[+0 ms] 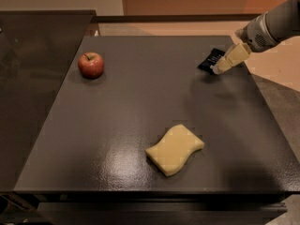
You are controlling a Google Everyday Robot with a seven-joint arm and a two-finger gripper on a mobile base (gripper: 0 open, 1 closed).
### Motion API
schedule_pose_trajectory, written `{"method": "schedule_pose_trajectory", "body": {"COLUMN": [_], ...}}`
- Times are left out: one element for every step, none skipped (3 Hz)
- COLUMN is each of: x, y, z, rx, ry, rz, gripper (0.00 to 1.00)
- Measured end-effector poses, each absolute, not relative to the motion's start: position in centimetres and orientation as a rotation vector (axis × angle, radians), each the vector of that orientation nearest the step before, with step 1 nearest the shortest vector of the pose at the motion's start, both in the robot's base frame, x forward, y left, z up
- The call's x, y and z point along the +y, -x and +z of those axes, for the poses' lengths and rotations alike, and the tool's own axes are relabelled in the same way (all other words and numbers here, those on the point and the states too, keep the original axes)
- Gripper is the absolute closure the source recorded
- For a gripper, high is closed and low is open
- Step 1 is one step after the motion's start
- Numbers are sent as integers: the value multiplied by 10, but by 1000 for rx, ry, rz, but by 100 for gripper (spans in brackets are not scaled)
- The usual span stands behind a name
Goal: Move rxbar blueberry near sponge
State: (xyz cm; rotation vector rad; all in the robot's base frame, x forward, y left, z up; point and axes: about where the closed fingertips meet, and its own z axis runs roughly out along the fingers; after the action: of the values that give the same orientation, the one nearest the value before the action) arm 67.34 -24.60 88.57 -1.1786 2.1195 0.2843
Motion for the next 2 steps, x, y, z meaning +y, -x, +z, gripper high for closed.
{"method": "schedule_pose_trajectory", "body": {"x": [-253, -246], "y": [-685, -713], "z": [876, 836], "rx": [2120, 2120], "ry": [1170, 1196], "rz": [290, 347], "gripper": [0, 0]}}
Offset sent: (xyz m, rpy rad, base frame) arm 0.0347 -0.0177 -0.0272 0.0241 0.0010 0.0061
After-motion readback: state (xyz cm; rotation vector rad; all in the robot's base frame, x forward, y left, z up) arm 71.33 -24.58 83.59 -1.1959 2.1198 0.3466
